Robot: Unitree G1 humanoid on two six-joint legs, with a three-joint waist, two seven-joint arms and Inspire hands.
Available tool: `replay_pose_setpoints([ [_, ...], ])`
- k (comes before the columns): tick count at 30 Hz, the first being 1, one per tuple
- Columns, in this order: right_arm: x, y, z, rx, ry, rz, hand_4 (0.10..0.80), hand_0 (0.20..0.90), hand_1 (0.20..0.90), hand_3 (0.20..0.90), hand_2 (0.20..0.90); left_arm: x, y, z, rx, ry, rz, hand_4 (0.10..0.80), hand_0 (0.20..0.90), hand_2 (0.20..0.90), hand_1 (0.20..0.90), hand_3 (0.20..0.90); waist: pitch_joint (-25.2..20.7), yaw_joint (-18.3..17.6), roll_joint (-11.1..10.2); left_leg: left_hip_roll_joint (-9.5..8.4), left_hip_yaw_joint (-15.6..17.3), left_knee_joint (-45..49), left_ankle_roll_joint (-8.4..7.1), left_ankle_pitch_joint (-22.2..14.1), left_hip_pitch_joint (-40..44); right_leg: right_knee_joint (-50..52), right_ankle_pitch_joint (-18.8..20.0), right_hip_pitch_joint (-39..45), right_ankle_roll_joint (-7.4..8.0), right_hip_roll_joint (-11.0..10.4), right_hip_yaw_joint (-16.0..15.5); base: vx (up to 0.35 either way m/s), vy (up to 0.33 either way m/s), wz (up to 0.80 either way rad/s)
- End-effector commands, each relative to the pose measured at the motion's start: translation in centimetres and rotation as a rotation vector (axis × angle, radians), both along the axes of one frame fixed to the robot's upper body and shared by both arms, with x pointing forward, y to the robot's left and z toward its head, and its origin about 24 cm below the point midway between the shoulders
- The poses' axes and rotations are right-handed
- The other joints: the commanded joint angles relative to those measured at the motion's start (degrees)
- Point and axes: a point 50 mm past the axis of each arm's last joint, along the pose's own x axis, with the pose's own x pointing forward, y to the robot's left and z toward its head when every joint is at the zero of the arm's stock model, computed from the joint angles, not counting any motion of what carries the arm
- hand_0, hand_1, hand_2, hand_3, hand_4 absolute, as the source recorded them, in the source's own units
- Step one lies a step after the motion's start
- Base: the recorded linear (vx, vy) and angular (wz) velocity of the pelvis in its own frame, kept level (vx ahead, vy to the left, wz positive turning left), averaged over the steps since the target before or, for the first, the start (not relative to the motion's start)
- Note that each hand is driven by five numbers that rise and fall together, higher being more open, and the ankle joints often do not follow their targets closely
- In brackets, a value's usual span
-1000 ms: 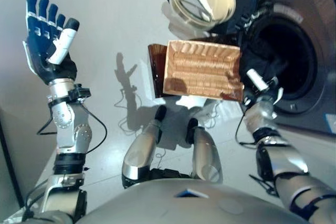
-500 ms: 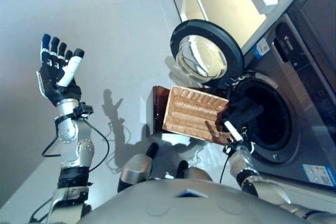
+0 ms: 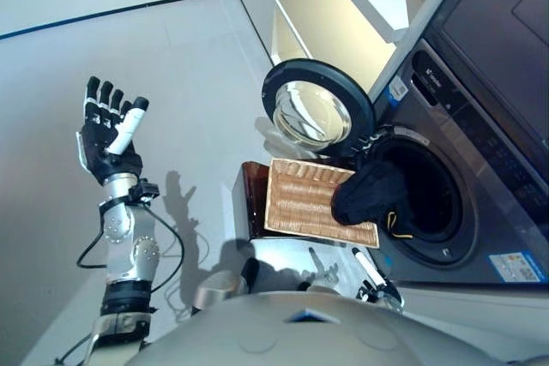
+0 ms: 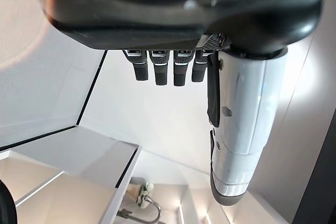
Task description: Pick up the clothes and place them into the washing machine
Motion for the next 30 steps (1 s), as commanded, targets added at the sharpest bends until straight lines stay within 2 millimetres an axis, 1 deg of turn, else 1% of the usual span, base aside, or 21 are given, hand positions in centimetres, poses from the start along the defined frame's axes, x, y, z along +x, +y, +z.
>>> replay_pose_setpoints([
  [1,3.6,-1.9,1.2,-0.095,-0.109,0.047,0.8,0.9,0.9,0.9,0.9,1.0,0.3,3.7,0.084,-0.189,-0.03,0.8,0.9,0.9,0.9,0.9,-1.91,1.41,0.74,0.59,0.85,-0.4,-2.07,-2.85,0.33,8.38,2.96,-4.35,1.43,-1.59,1.85,-0.049,0.04,-0.14],
  [2,4.4,-1.6,1.4,-0.094,-0.143,0.066,0.8,0.9,0.9,0.9,0.9,0.9,0.2,3.5,0.088,-0.174,-0.038,0.8,0.9,0.9,0.9,0.9,-1.67,1.15,1.03,1.08,0.86,-0.24,-2.11,-2.32,0.32,9.69,1.34,-4.58,0.72,0.61,2.5,-0.068,0.024,-0.12],
  [3,5.4,-1.2,1.7,-0.1,-0.184,0.09,0.8,0.9,0.9,0.9,0.9,1.1,0.0,3.2,0.092,-0.157,-0.049,0.8,0.9,0.9,0.9,0.9,-1.23,0.19,0.86,1.25,0.52,-0.01,-2.27,-1.58,0.24,10.96,-1.07,-4.93,-1.03,5.91,6.47,-0.052,0.013,-0.06],
  [4,5.4,-1.2,1.7,-0.1,-0.184,0.09,0.8,0.9,0.9,0.9,0.9,1.1,0.0,3.2,0.092,-0.157,-0.049,0.8,0.9,0.9,0.9,0.9,-1.21,0.21,0.84,1.23,0.54,-0.01,-2.27,-1.61,0.28,11.01,-1.13,-4.92,-1.03,5.89,6.49,-0.049,-0.002,0.05],
  [5,5.3,-1.0,1.8,-0.102,-0.212,0.095,0.8,0.9,0.9,0.9,0.9,1.4,-0.1,2.7,0.091,-0.135,-0.062,0.8,0.9,0.9,0.9,0.9,-0.96,-1.32,0.03,0.25,-0.94,0.14,-2.49,-0.25,-0.45,7.62,-1.9,-4.84,-2.62,11.82,14.12,-0.069,-0.005,0.08],
  [6,5.2,-1.0,1.9,-0.119,-0.217,0.134,0.8,0.9,0.9,0.9,0.9,1.7,-0.4,2.1,0.099,-0.103,-0.079,0.8,0.9,0.9,0.9,0.9,-0.34,-1.87,-0.36,-0.47,-2.17,0.61,-2.91,0.24,-1.2,7.13,-1.24,-5.15,-3.22,12.77,16.85,-0.117,-0.026,0.44],
  [8,5.5,-0.7,2.2,-0.126,-0.245,0.171,0.8,0.9,0.9,0.9,0.9,1.5,-0.5,1.1,0.168,-0.025,-0.082,0.8,0.9,0.9,0.9,0.9,-0.31,-2.07,-1.23,-0.89,-3.48,0.82,-3.63,1.02,-2.31,3.09,0.33,-3.87,-4.17,12.36,17.43,-0.129,-0.098,0.9],
  [11,6.1,-1.0,2.7,-0.153,-0.275,0.201,0.8,0.9,0.9,0.9,0.9,1.0,-0.9,-1.0,0.149,0.069,-0.092,0.8,0.9,0.9,0.9,0.9,-0.75,-1.99,-1.56,-0.39,-3.62,1.73,-4.33,1.31,-4.14,-2.45,2.96,-2.02,-3.88,11.32,17.09,-0.09,-0.128,0.45],
  [12,6.2,-1.6,2.9,-0.18,-0.273,0.221,0.8,0.9,0.9,0.9,0.9,0.6,-1.0,-2.7,0.189,0.164,-0.115,0.8,0.9,0.9,0.9,0.9,-0.33,-2.02,-1.55,-0.31,-4.02,2.7,-4.82,1.7,-5.92,-4.74,3.75,-1.37,-4.05,11.15,16.82,-0.104,-0.087,0.31],
  [13,6.2,-1.6,2.9,-0.18,-0.273,0.221,0.8,0.9,0.9,0.9,0.9,0.6,-1.0,-2.7,0.189,0.164,-0.115,0.8,0.9,0.9,0.9,0.9,-0.35,-2.11,-1.53,-0.34,-4.12,2.74,-4.83,1.7,-5.97,-4.89,3.82,-1.32,-4.05,11.12,16.72,-0.151,-0.097,0.55],
  [14,6.4,-1.7,3.2,-0.19,-0.288,0.24,0.8,0.9,0.9,0.9,0.9,0.0,-1.0,-4.2,0.182,0.238,-0.116,0.8,0.9,0.9,0.9,0.9,-0.42,-2.48,-1.47,-0.16,-4.47,2.31,-5.35,2.5,-7.02,-6.83,4.16,-0.79,-4.24,10.99,15.9,-0.069,-0.042,0.47],
  [15,6.4,-1.7,3.1,-0.19,-0.287,0.24,0.8,0.9,0.9,0.9,0.9,0.0,-1.0,-4.2,0.182,0.238,-0.116,0.8,0.9,0.9,0.9,0.9,-0.48,-2.63,-1.47,-0.2,-4.62,2.31,-5.37,2.53,-7.07,-6.93,4.19,-0.76,-4.24,10.96,15.76,-0.102,-0.041,0.47],
  [16,6.5,-1.9,3.3,-0.2,-0.294,0.247,0.8,0.9,0.9,0.9,0.9,0.0,-1.1,-4.7,0.181,0.267,-0.121,0.8,0.9,0.9,0.9,0.9,-0.13,-3.26,-1.61,0.15,-2.83,2.87,-5.64,2.74,-8.46,-7.44,4.33,-0.68,-4.16,10.48,14.71,-0.1,0.022,0.39],
  [18,7.6,-2.6,4.2,-0.237,-0.349,0.236,0.8,0.9,0.9,0.9,0.9,0.1,-1.4,-5.3,0.186,0.298,-0.135,0.8,0.9,0.9,0.9,0.9,1.69,-5.64,-2.2,3.46,10.6,6.23,-5.62,0.9,-11.13,-6.88,4.24,-1.05,-3.56,8.72,12.0,-0.158,0.032,0.64],
  [19,7.6,-2.7,4.2,-0.237,-0.35,0.235,0.8,0.9,0.9,0.9,0.9,0.1,-1.4,-5.3,0.186,0.297,-0.135,0.8,0.9,0.9,0.9,0.9,1.55,-5.56,-2.16,3.55,10.67,6.33,-5.66,0.96,-11.43,-6.87,4.4,-1.34,-3.56,8.8,12.09,-0.237,0.002,1.07],
  [20,7.9,-2.6,4.5,-0.261,-0.357,0.27,0.8,0.9,0.9,0.9,0.9,0.1,-2.0,-6.1,0.197,0.331,-0.184,0.8,0.9,0.9,0.9,0.9,2.58,-8.18,-3.21,8.63,22.66,11.57,-6.0,-1.64,-10.58,-6.63,5.07,-2.31,-3.53,6.67,8.38,-0.165,-0.009,0.89],
  [22,7.8,-2.8,4.5,-0.272,-0.34,0.284,0.8,0.9,0.9,0.9,0.9,0.0,-2.2,-6.3,0.215,0.344,-0.2,0.8,0.9,0.9,0.9,0.9,2.86,-8.68,-3.82,8.93,22.33,15.23,-5.7,-4.22,-10.06,-6.62,5.03,-1.65,-3.61,5.57,7.48,-0.098,0.005,0.72],
  [24,8.6,-2.9,5.0,-0.301,-0.359,0.326,0.8,0.9,0.9,0.9,0.9,-0.3,-2.1,-6.9,0.213,0.375,-0.201,0.8,0.9,0.9,0.9,0.9,2.47,-9.01,-4.49,8.07,22.46,17.21,-5.19,-6.25,-8.91,-5.81,4.82,-1.54,-3.71,4.7,6.18,-0.001,0.018,0.88],
  [26,9.7,-3.0,5.9,-0.339,-0.392,0.396,0.8,0.9,0.9,0.9,0.9,-0.6,-2.1,-7.0,0.201,0.379,-0.193,0.8,0.9,0.9,0.9,0.9,1.51,-9.32,-3.8,6.5,22.59,12.14,-4.03,-7.43,-5.15,-5.23,4.07,-1.19,-3.28,5.54,5.97,0.08,0.065,0.22],
  [27,10.4,-2.6,6.4,-0.36,-0.417,0.458,0.8,0.9,0.9,0.9,0.9,-0.7,-2.2,-7.1,0.203,0.381,-0.191,0.8,0.9,0.9,0.9,0.9,1.13,-8.97,-3.34,5.99,21.71,9.09,-3.82,-6.29,-3.52,-3.93,3.91,-1.59,-3.05,6.29,5.91,0.087,0.073,0.04],
  [30,11.9,-2.4,7.2,-0.404,-0.442,0.536,0.8,0.9,0.9,0.9,0.9,-0.4,-2.0,-6.7,0.204,0.369,-0.19,0.8,0.9,0.9,0.9,0.9,1.56,-8.17,-3.69,5.77,20.88,8.41,-3.14,-6.78,-2.82,1.46,3.61,-3.53,-2.18,6.93,5.56,0.034,0.022,0.04],
])
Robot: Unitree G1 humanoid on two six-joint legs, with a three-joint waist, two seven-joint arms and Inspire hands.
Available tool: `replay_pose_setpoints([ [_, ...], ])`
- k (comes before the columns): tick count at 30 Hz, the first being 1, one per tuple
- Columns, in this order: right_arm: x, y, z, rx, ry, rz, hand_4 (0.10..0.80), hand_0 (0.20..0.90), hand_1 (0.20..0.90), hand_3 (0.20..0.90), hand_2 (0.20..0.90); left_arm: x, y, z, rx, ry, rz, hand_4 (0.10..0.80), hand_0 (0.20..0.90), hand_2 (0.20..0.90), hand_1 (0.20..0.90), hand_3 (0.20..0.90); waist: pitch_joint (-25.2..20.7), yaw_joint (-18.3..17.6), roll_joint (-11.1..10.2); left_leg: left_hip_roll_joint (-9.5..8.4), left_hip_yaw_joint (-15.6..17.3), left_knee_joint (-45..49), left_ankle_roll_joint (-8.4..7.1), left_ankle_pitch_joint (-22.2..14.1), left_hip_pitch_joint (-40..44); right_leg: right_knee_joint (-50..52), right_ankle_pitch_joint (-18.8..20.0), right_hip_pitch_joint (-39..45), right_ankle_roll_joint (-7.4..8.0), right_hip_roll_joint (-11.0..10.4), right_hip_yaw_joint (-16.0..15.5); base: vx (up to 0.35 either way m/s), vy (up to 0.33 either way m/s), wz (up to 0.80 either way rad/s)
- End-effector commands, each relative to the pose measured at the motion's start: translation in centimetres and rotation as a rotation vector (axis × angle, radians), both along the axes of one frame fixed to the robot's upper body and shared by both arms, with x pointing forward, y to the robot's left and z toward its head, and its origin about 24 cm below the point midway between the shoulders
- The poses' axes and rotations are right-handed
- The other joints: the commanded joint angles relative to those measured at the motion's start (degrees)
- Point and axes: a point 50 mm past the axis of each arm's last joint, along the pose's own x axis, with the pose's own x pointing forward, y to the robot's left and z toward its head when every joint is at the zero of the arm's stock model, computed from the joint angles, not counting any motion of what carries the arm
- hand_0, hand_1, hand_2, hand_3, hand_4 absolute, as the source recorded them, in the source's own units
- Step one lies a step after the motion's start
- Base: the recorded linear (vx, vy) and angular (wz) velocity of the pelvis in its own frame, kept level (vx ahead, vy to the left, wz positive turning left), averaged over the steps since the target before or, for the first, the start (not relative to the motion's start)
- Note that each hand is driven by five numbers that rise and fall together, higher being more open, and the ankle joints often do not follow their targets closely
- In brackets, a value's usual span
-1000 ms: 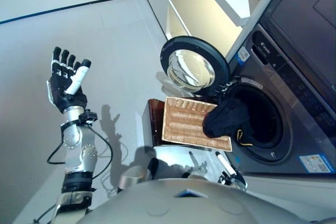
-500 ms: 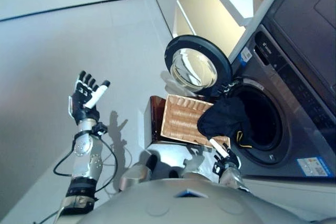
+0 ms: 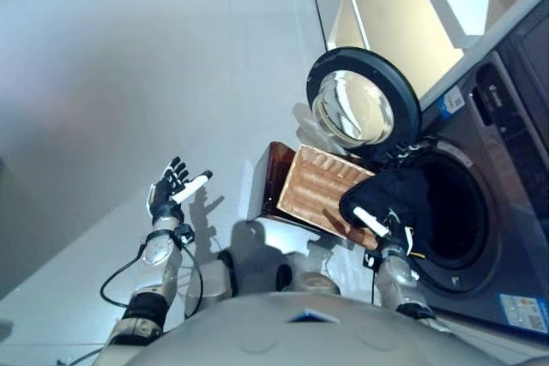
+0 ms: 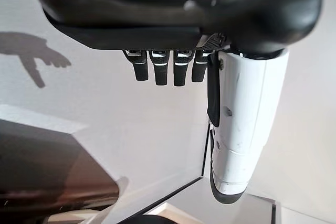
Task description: Pick up the clothes and place them into the washing machine
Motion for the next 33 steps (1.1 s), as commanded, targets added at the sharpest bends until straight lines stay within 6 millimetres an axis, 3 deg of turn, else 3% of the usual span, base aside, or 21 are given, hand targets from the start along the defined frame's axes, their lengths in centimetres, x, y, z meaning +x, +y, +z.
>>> replay_pose_setpoints([
  [1,3.7,-0.1,2.9,-0.192,-0.121,0.204,0.8,0.9,0.9,0.9,0.9,3.2,1.8,4.6,0.126,-0.24,-0.057,0.8,0.9,0.9,0.9,0.9,-1.16,2.05,-3.39,-0.57,-0.66,3.17,-0.41,-2.36,-1.64,13.22,3.94,-10.24,6.43,1.33,5.05,-0.028,0.007,0.09],
  [3,4.7,0.1,3.7,-0.232,-0.149,0.274,0.8,0.9,0.9,0.9,0.9,3.5,2.0,4.6,0.151,-0.23,-0.077,0.8,0.9,0.9,0.9,0.9,0.27,1.45,-2.85,0.61,-2.07,2.84,-0.24,-1.34,-1.5,21.52,5.49,-14.19,10.02,3.69,7.26,-0.055,-0.024,-0.16],
  [5,5.2,-0.3,4.5,-0.34,-0.137,0.367,0.8,0.9,0.9,0.9,0.9,3.8,2.0,4.9,0.155,-0.244,-0.088,0.8,0.9,0.9,0.9,0.9,0.46,0.78,-1.9,1.05,-4.27,1.17,-0.4,0.47,-1.43,24.68,4.45,-15.84,10.41,4.39,10.41,-0.009,-0.079,0.21],
  [7,5.5,-0.7,5.5,-0.425,-0.145,0.442,0.8,0.9,0.9,0.9,0.9,4.0,1.9,5.1,0.147,-0.253,-0.095,0.8,0.9,0.9,0.9,0.9,0.02,1.06,-1.65,1.4,-6.12,-1.26,-1.07,1.71,-1.07,20.44,3.66,-14.06,8.19,-0.8,11.31,0.037,-0.115,0.42],
  [8,5.5,-0.7,5.5,-0.425,-0.144,0.442,0.8,0.9,0.9,0.9,0.9,4.0,1.9,5.1,0.147,-0.253,-0.095,0.8,0.9,0.9,0.9,0.9,0.05,1.02,-1.65,1.39,-6.16,-1.28,-1.06,1.72,-1.03,20.42,3.65,-14.01,8.19,-0.82,11.27,0.074,-0.234,0.43],
  [9,5.2,-1.5,5.8,-0.52,-0.1,0.523,0.8,0.9,0.9,0.9,0.9,4.6,1.6,5.3,0.14,-0.262,-0.127,0.8,0.9,0.9,0.9,0.9,-0.87,1.55,-1.69,2.52,-8.53,-2.53,-2.32,1.65,-0.7,12.8,4.86,-11.52,7.21,-8.95,12.68,0.099,-0.371,0.29],
  [10,5.2,-2.1,6.1,-0.584,-0.083,0.55,0.8,0.9,0.9,0.9,0.9,5.0,1.4,5.3,0.134,-0.264,-0.134,0.8,0.9,0.9,0.9,0.9,-1.36,1.53,-2.25,3.41,-9.95,-2.5,-3.34,1.23,-0.84,7.89,8.07,-12.03,7.55,-12.96,15.78,0.13,-0.436,0.58],
  [12,5.9,-2.4,7.0,-0.662,-0.081,0.609,0.8,0.9,0.9,0.9,0.9,4.9,1.5,5.3,0.134,-0.262,-0.126,0.8,0.9,0.9,0.9,0.9,-1.89,1.73,-3.61,4.69,-9.07,-2.09,-4.54,0.18,0.18,2.45,10.65,-10.51,9.38,-14.99,15.16,0.064,-0.327,0.51],
  [14,6.6,-2.5,7.4,-0.74,-0.071,0.668,0.8,0.9,0.9,0.9,0.9,4.5,1.9,4.8,0.109,-0.244,-0.092,0.8,0.9,0.9,0.9,0.9,-3.02,2.95,-5.18,6.56,-8.22,-1.92,-6.06,0.15,0.36,-1.05,9.02,-8.63,11.16,-14.8,13.75,0.04,-0.359,0.0],
  [15,7.0,-2.5,7.9,-0.786,-0.071,0.72,0.8,0.9,0.9,0.9,0.9,4.1,2.3,4.6,0.099,-0.232,-0.079,0.8,0.9,0.9,0.9,0.9,-3.37,3.37,-5.64,8.15,-7.96,-1.92,-6.79,0.58,0.55,-1.55,7.42,-7.72,11.28,-13.12,14.02,0.014,-0.428,-0.28],
  [16,7.2,-2.5,8.0,-0.805,-0.066,0.746,0.8,0.9,0.9,0.9,0.9,4.0,2.6,4.6,0.106,-0.233,-0.069,0.8,0.9,0.9,0.9,0.9,-3.39,3.55,-5.8,10.72,-8.18,-1.79,-7.67,1.85,0.45,-1.22,6.03,-7.42,10.49,-10.15,14.48,0.01,-0.43,-0.28],
  [18,7.6,-2.5,8.8,-0.843,-0.093,0.768,0.8,0.9,0.9,0.9,0.9,4.3,2.4,5.0,0.089,-0.256,-0.058,0.8,0.9,0.9,0.9,0.9,-3.16,3.48,-5.79,13.36,-8.74,-1.88,-8.78,4.92,-1.23,-1.3,4.33,-6.38,8.73,-7.03,12.9,-0.033,-0.415,0.04],
  [20,7.9,-3.4,9.9,-0.886,-0.11,0.746,0.8,0.9,0.9,0.9,0.9,5.2,2.0,5.3,0.096,-0.264,-0.08,0.8,0.9,0.9,0.9,0.9,-3.12,1.9,-6.17,14.8,-3.74,-1.35,-8.34,7.49,-3.69,-0.32,2.78,-5.87,7.24,-5.05,10.48,-0.128,-0.351,0.45],
  [22,8.0,-3.6,10.4,-0.902,-0.128,0.723,0.8,0.9,0.9,0.9,0.9,5.8,1.8,5.5,0.102,-0.277,-0.083,0.8,0.9,0.9,0.9,0.9,-2.26,1.86,-6.79,12.94,-3.28,1.77,-7.66,6.24,-4.23,0.52,2.91,-5.97,6.24,-3.86,10.08,-0.169,-0.264,0.62],
  [24,8.2,-3.6,10.9,-0.901,-0.152,0.716,0.8,0.9,0.9,0.9,0.9,5.9,1.5,5.6,0.102,-0.284,-0.087,0.8,0.9,0.9,0.9,0.9,-1.53,2.42,-7.89,7.07,-8.09,8.17,-6.22,0.45,-3.79,0.02,4.04,-5.91,5.73,-3.94,10.25,-0.131,-0.172,0.16],
  [25,8.2,-3.6,10.9,-0.9,-0.152,0.716,0.8,0.9,0.9,0.9,0.9,5.9,1.5,5.6,0.102,-0.284,-0.087,0.8,0.9,0.9,0.9,0.9,-1.6,2.37,-7.9,7.05,-8.13,8.21,-6.21,0.46,-3.9,0.0,4.06,-5.97,5.74,-3.95,10.21,-0.099,-0.125,-0.38],
  [26,8.1,-3.8,11.0,-0.905,-0.153,0.722,0.8,0.9,0.9,0.9,0.9,6.0,1.3,5.7,0.095,-0.296,-0.092,0.8,0.9,0.9,0.9,0.9,-1.56,2.52,-8.19,3.76,-9.46,10.92,-5.43,-1.75,-3.72,-0.39,4.65,-6.09,5.49,-3.91,10.39,-0.103,-0.123,-0.47],
  [27,8.0,-4.0,10.8,-0.909,-0.133,0.729,0.8,0.9,0.9,0.9,0.9,6.2,0.8,5.8,0.088,-0.302,-0.11,0.8,0.9,0.9,0.9,0.9,-2.51,1.94,-7.83,-1.46,-8.83,10.1,-3.47,-4.63,-2.84,-0.86,5.72,-6.97,5.5,-3.29,10.89,-0.101,-0.098,-0.29],
  [29,8.1,-4.0,11.2,-0.92,-0.142,0.742,0.8,0.9,0.9,0.9,0.9,6.0,0.6,5.6,0.082,-0.298,-0.109,0.8,0.9,0.9,0.9,0.9,-2.9,1.64,-7.07,-2.07,-7.53,7.99,-2.22,-5.26,-1.28,-0.72,5.63,-7.01,5.78,-2.86,11.13,-0.033,0.012,-0.07],
  [31,8.0,-3.9,11.0,-0.921,-0.137,0.746,0.8,0.9,0.9,0.9,0.9,6.0,0.0,5.3,0.082,-0.28,-0.12,0.8,0.9,0.9,0.9,0.9,-3.18,1.83,-5.69,-4.1,-11.53,5.03,-1.31,-4.22,-0.46,1.79,6.21,-8.82,6.05,-2.11,11.74,-0.06,0.035,-0.18],
  [33,8.3,-3.5,11.4,-0.939,-0.155,0.77,0.8,0.9,0.9,0.9,0.9,6.1,-0.1,5.4,0.094,-0.288,-0.14,0.8,0.9,0.9,0.9,0.9,-2.31,1.43,-5.05,-3.53,-10.73,3.68,-0.75,-3.42,0.26,6.55,6.34,-10.64,7.02,-1.19,10.65,-0.088,0.025,-0.2],
])
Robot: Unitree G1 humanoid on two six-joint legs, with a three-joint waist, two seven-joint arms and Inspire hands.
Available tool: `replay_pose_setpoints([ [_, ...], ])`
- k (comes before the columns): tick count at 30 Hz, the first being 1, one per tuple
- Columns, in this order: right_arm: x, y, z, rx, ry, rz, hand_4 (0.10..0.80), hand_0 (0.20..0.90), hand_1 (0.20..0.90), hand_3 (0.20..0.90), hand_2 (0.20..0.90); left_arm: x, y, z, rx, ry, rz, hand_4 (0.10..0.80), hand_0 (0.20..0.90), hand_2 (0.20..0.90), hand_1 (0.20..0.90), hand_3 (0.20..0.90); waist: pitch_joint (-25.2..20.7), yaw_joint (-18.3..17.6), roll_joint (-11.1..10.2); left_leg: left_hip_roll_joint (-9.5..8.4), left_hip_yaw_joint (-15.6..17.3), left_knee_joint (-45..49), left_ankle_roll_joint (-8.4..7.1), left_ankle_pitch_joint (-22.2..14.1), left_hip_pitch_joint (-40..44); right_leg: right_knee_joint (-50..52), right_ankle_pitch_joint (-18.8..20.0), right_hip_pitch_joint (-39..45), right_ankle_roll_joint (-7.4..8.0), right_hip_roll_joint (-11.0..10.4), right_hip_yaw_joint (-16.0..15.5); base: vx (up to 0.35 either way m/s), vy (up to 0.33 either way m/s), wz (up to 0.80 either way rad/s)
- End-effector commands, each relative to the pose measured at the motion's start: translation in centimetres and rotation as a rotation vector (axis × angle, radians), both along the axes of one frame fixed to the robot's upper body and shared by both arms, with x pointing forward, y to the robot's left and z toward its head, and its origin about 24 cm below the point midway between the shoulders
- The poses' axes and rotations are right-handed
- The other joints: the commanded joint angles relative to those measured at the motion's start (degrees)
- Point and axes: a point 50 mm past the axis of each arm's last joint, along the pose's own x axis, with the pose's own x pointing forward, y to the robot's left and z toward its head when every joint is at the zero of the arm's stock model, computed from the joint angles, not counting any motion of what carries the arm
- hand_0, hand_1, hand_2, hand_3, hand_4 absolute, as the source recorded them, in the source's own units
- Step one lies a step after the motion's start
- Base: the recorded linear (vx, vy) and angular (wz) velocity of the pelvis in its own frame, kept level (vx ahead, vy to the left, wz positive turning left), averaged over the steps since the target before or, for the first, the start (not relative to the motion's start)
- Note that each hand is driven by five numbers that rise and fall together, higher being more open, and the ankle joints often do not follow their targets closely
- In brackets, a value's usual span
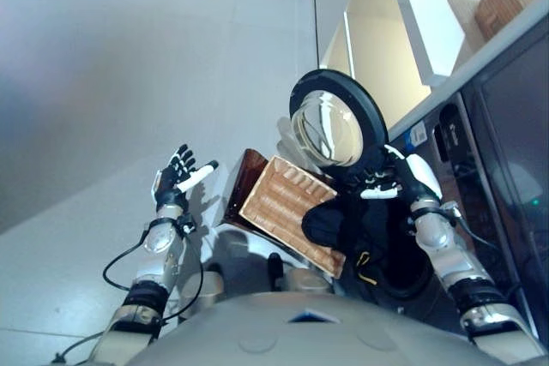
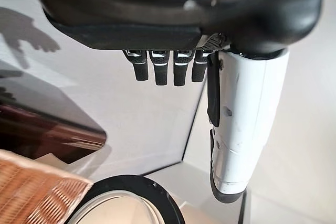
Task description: Pick up the clothes and place them into the washing machine
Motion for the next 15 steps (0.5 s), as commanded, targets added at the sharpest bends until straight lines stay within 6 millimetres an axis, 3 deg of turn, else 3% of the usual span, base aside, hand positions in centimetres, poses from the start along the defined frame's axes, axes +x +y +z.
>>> replay_pose_setpoints([
  [1,3.3,-0.1,4.3,-0.067,-0.2,0.081,0.8,0.9,0.9,0.9,0.9,3.6,0.2,4.1,0.076,-0.226,-0.062,0.8,0.9,0.9,0.9,0.9,-1.47,1.5,-0.04,-1.42,-1.04,4.1,-1.81,-2.46,-2.59,10.99,-3.44,-5.78,4.36,0.33,-0.5,-0.178,0.022,-0.23],
  [2,3.7,0.3,4.0,-0.078,-0.17,0.117,0.8,0.9,0.9,0.9,0.9,3.9,0.0,4.4,0.085,-0.237,-0.086,0.8,0.9,0.9,0.9,0.9,-0.43,1.75,0.73,-1.04,-1.24,4.11,-1.37,-1.52,-3.25,17.3,-4.84,-7.15,5.41,1.55,-1.91,-0.196,0.0,-0.18],
  [4,4.1,0.6,3.9,-0.085,-0.162,0.127,0.8,0.9,0.9,0.9,0.9,4.0,0.2,4.6,0.094,-0.241,-0.079,0.8,0.9,0.9,0.9,0.9,-0.16,1.92,0.8,-0.99,-1.04,4.34,-1.21,-1.12,-3.81,19.38,-5.69,-6.93,5.59,1.2,-3.14,-0.161,-0.038,-0.14],
  [7,4.0,0.6,3.6,-0.123,-0.124,0.168,0.8,0.9,0.9,0.9,0.9,3.4,0.9,4.4,0.101,-0.234,-0.062,0.8,0.9,0.9,0.9,0.9,-2.73,3.83,0.33,-0.85,-1.94,2.91,-1.95,0.59,-5.02,12.06,-9.06,-1.03,2.81,0.14,-2.82,-0.014,-0.101,0.06],
  [8,4.0,0.6,3.6,-0.123,-0.124,0.169,0.8,0.9,0.9,0.9,0.9,3.4,0.9,4.4,0.101,-0.234,-0.062,0.8,0.9,0.9,0.9,0.9,-2.69,3.83,0.34,-0.85,-1.95,2.87,-1.95,0.61,-4.95,11.96,-9.01,-0.92,2.81,0.14,-2.84,-0.011,-0.12,-0.05],
  [9,4.7,0.4,4.5,-0.201,-0.137,0.221,0.8,0.9,0.9,0.9,0.9,3.2,1.1,4.1,0.093,-0.223,-0.041,0.8,0.9,0.9,0.9,0.9,-3.08,4.67,0.09,-0.46,-1.63,3.71,-3.3,1.04,-6.11,5.66,-7.89,1.23,2.3,0.06,-1.58,-0.074,-0.109,-0.11],
  [11,4.9,-0.5,5.0,-0.288,-0.125,0.249,0.8,0.9,0.9,0.9,0.9,3.2,1.2,4.1,0.104,-0.226,-0.048,0.8,0.9,0.9,0.9,0.9,-1.85,5.01,-0.26,0.15,-1.25,6.78,-4.7,1.15,-7.99,3.81,-7.07,2.01,1.94,-0.39,-1.95,-0.127,-0.09,0.03],
  [12,5.3,-0.8,5.7,-0.367,-0.136,0.284,0.8,0.9,0.9,0.9,0.9,3.3,1.3,4.3,0.109,-0.236,-0.051,0.8,0.9,0.9,0.9,0.9,-1.02,5.42,-0.52,0.6,-2.86,8.81,-5.61,1.35,-9.33,3.84,-6.81,1.88,1.76,-0.54,-1.31,-0.118,-0.019,0.11],
  [13,6.0,-1.1,6.5,-0.43,-0.146,0.317,0.8,0.9,0.9,0.9,0.9,3.2,1.5,4.4,0.118,-0.243,-0.047,0.8,0.9,0.9,0.9,0.9,-0.46,6.13,-0.77,-0.34,-6.64,10.19,-5.62,0.52,-9.49,3.71,-6.4,1.42,1.64,-0.42,-0.06,-0.098,0.012,0.04],
  [14,6.3,-1.2,6.9,-0.472,-0.138,0.348,0.8,0.9,0.9,0.9,0.9,3.2,1.7,4.6,0.117,-0.252,-0.039,0.8,0.9,0.9,0.9,0.9,-0.04,6.25,-1.17,-0.03,-8.92,11.21,-6.01,0.54,-9.71,3.4,-5.6,1.07,1.61,-0.85,0.34,-0.091,0.046,-0.07],
  [15,6.3,-1.5,6.9,-0.541,-0.116,0.378,0.8,0.9,0.9,0.9,0.9,3.3,1.6,4.6,0.114,-0.252,-0.039,0.8,0.9,0.9,0.9,0.9,0.08,5.59,-1.77,1.98,-7.11,11.23,-6.19,0.34,-9.93,2.87,-5.08,0.86,2.0,-1.83,-0.11,-0.061,0.083,-0.3],
])
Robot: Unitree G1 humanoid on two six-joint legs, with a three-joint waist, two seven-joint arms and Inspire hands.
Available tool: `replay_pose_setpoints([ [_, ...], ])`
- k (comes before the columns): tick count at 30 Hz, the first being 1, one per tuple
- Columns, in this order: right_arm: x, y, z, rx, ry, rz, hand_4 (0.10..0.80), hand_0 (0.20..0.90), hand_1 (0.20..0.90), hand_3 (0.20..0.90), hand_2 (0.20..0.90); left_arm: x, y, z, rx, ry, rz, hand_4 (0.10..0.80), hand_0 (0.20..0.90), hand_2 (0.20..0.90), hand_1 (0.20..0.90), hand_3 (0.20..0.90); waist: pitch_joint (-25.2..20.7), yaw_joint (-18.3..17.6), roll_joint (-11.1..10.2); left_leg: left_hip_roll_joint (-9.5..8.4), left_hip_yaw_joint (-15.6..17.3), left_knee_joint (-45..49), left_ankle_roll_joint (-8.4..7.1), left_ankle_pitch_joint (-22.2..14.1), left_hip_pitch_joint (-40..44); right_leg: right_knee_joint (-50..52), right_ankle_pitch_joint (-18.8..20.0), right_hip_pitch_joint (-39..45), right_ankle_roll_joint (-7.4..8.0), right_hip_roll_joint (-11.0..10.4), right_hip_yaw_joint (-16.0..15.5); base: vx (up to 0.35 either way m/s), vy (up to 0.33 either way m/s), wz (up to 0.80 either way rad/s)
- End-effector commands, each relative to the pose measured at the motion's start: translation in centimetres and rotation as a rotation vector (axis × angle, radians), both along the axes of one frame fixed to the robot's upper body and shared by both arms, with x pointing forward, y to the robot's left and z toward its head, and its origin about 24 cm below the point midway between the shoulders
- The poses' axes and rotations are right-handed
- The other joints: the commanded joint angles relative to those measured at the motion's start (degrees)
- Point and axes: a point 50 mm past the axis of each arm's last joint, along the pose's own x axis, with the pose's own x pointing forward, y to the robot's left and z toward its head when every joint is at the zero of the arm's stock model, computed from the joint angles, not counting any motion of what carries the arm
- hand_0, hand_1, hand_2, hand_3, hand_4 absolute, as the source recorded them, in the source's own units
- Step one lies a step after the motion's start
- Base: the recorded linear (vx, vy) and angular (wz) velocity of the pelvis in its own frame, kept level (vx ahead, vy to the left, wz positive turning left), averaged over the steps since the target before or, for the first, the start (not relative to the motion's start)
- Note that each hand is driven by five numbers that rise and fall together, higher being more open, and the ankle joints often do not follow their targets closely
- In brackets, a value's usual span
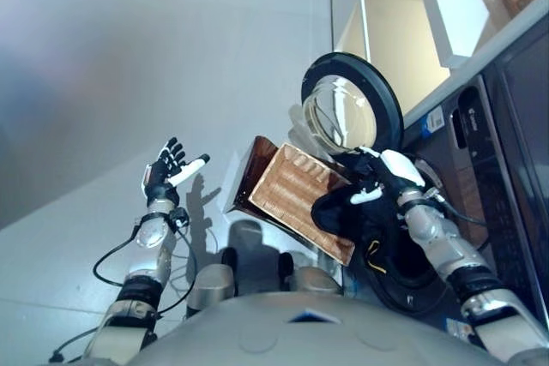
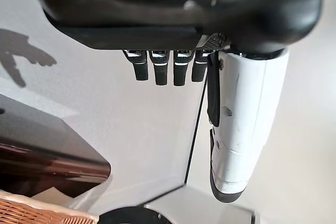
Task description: Pick up the clothes and place them into the washing machine
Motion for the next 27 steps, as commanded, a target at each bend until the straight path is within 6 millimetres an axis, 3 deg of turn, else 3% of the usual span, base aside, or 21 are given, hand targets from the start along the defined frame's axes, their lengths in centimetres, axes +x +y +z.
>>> replay_pose_setpoints([
  [1,3.2,-1.7,5.3,-0.226,-0.175,0.13,0.8,0.9,0.9,0.9,0.9,3.5,0.0,4.3,0.085,-0.245,-0.075,0.8,0.9,0.9,0.9,0.9,-3.6,-1.52,-3.06,4.55,0.5,4.84,-3.36,-2.76,-4.94,0.39,0.13,-0.51,4.1,-1.86,0.71,-0.022,0.129,-0.08],
  [2,2.8,-2.0,5.3,-0.228,-0.16,0.127,0.8,0.9,0.9,0.9,0.9,3.5,-0.1,4.1,0.085,-0.236,-0.083,0.8,0.9,0.9,0.9,0.9,-4.2,-2.41,-2.56,7.79,4.93,0.96,-3.95,-0.88,-4.25,-0.04,-0.36,-0.39,4.41,-2.14,-0.52,0.029,0.141,0.11],
  [4,2.3,-2.8,5.4,-0.28,-0.151,0.135,0.8,0.9,0.9,0.9,0.9,3.3,-0.4,3.8,0.082,-0.221,-0.098,0.8,0.9,0.9,0.9,0.9,-5.14,-2.72,-1.17,8.72,7.17,-6.5,-4.86,2.08,-2.54,-0.72,-1.2,0.24,4.63,-1.84,-1.54,0.09,0.157,0.5],
  [7,2.0,-3.5,4.9,-0.333,-0.098,0.146,0.8,0.9,0.9,0.9,0.9,3.0,-0.7,3.6,0.089,-0.208,-0.127,0.8,0.9,0.9,0.9,0.9,-5.43,-2.56,-1.0,7.07,3.97,-7.32,-4.48,1.96,-2.07,-0.94,-1.49,0.68,4.93,-2.71,-1.42,0.108,0.166,0.15],
  [12,2.0,-3.4,4.4,-0.374,-0.064,0.176,0.8,0.9,0.9,0.9,0.9,1.5,0.0,3.0,0.103,-0.171,-0.156,0.8,0.9,0.9,0.9,0.9,-4.01,-1.19,-2.07,4.73,5.12,-4.18,-2.55,-1.23,-3.52,0.82,-0.8,-1.11,6.93,-5.16,0.18,0.036,0.144,-0.18],
  [13,2.7,-2.8,4.7,-0.38,-0.081,0.201,0.8,0.9,0.9,0.9,0.9,1.6,0.3,3.3,0.111,-0.179,-0.155,0.8,0.9,0.9,0.9,0.9,-3.19,-0.8,-2.3,5.0,5.67,-3.24,-2.35,-1.44,-4.35,3.34,-0.79,-3.46,7.0,-4.53,0.92,-0.2,0.056,-0.4],
  [16,4.7,-0.5,5.3,-0.376,-0.112,0.276,0.8,0.9,0.9,0.9,0.9,2.1,1.3,4.5,0.151,-0.214,-0.153,0.8,0.9,0.9,0.9,0.9,-1.41,1.18,-3.61,6.01,7.03,-2.59,-2.43,-0.69,-7.27,7.17,-1.32,-8.84,6.3,-1.02,-2.16,-0.183,-0.011,-0.67],
  [20,3.4,-0.1,3.2,-0.34,-0.042,0.277,0.8,0.9,0.9,0.9,0.9,1.5,1.5,3.8,0.144,-0.181,-0.136,0.8,0.9,0.9,0.9,0.9,-2.63,1.2,-5.13,5.47,5.74,-1.79,-2.87,-1.08,-6.77,1.57,-0.43,-5.11,4.95,-0.83,-0.95,0.138,-0.064,0.02],
  [21,3.4,0.0,3.2,-0.335,-0.041,0.276,0.8,0.9,0.9,0.9,0.9,1.3,1.6,3.9,0.141,-0.187,-0.136,0.8,0.9,0.9,0.9,0.9,-2.06,1.72,-5.6,5.54,4.94,1.94,-3.35,-1.62,-7.47,0.74,-0.39,-4.33,4.45,-1.15,-0.74,0.003,-0.136,0.35],
  [22,3.8,0.3,3.4,-0.33,-0.06,0.275,0.8,0.9,0.9,0.9,0.9,1.4,1.6,4.3,0.161,-0.204,-0.151,0.8,0.9,0.9,0.9,0.9,0.21,3.01,-5.68,4.81,0.83,9.93,-3.94,-1.92,-10.65,-0.07,0.17,-3.01,3.6,-0.67,0.26,-0.009,-0.117,0.15],
  [24,4.8,0.4,3.8,-0.323,-0.086,0.257,0.8,0.9,0.9,0.9,0.9,1.6,1.2,4.5,0.144,-0.221,-0.152,0.8,0.9,0.9,0.9,0.9,1.7,4.66,-5.48,2.43,-10.0,10.49,-4.15,-2.07,-11.93,-2.42,0.96,-1.94,3.77,-0.12,2.72,0.025,-0.005,-0.02],
  [25,5.1,0.5,4.0,-0.314,-0.098,0.242,0.8,0.9,0.9,0.9,0.9,1.6,0.9,4.7,0.138,-0.231,-0.161,0.8,0.9,0.9,0.9,0.9,1.42,5.0,-5.07,3.46,-13.33,6.88,-4.43,-1.57,-12.95,-3.85,0.86,-1.58,4.3,-0.34,4.16,0.096,0.117,-0.18],
  [27,5.0,0.2,3.9,-0.297,-0.097,0.211,0.8,0.9,0.9,0.9,0.9,1.7,0.7,4.9,0.133,-0.241,-0.16,0.8,0.9,0.9,0.9,0.9,-0.61,3.73,-3.08,5.76,-13.87,-3.21,-4.92,1.85,-12.42,-5.31,0.06,-1.4,4.98,-0.24,4.53,0.101,0.197,-0.13],
])
